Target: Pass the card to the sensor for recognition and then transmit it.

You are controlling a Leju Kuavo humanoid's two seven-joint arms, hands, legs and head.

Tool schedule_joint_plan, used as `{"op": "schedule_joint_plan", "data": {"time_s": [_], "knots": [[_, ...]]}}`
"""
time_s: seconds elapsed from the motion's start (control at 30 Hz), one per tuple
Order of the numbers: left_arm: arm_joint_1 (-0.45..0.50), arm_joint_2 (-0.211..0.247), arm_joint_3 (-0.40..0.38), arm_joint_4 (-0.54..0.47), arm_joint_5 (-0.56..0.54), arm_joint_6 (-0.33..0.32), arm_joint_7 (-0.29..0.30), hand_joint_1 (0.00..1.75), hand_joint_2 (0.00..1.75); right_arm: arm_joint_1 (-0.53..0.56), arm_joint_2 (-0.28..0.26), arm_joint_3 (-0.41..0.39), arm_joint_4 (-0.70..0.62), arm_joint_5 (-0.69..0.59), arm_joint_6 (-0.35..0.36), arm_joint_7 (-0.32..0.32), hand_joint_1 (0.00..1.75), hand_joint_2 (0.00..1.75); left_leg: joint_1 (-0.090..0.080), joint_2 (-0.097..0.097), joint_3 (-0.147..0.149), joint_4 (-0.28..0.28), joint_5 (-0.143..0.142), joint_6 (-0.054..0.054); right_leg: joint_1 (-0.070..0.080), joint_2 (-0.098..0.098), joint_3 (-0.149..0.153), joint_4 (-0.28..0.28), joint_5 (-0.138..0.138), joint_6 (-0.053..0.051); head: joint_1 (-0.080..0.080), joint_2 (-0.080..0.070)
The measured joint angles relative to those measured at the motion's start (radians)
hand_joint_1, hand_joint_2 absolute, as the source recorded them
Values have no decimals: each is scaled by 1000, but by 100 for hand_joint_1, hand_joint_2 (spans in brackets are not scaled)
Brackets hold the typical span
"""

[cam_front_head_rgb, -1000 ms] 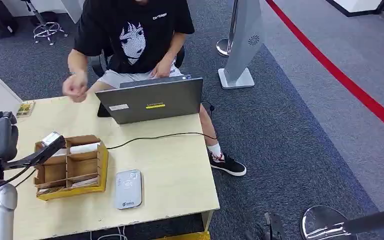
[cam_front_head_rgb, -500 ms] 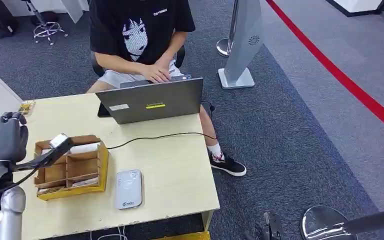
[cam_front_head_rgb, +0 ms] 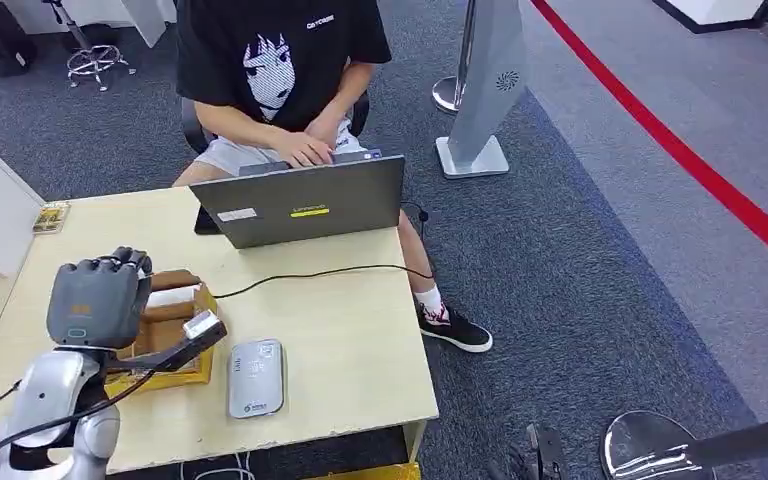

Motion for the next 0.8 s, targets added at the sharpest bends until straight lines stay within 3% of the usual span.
{"op": "schedule_joint_plan", "data": {"time_s": [0.23,0.6,0.8], "knots": [[15,1,-59,-14,-3,4,11,175,175,0,0,0,0,1,-3,-3,0,175,0,0,0,0,0,0,0,0,0,0,0,0,0,0],[35,4,-84,-31,38,-20,22,175,175,1,0,0,0,1,-6,-8,0,175,0,0,0,0,0,0,0,0,0,0,0,0,0,0],[98,-30,-130,2,50,-26,1,175,175,0,0,0,0,0,-9,-16,0,175,-1,0,-1,0,-1,1,0,0,0,0,0,0,0,0]]}}
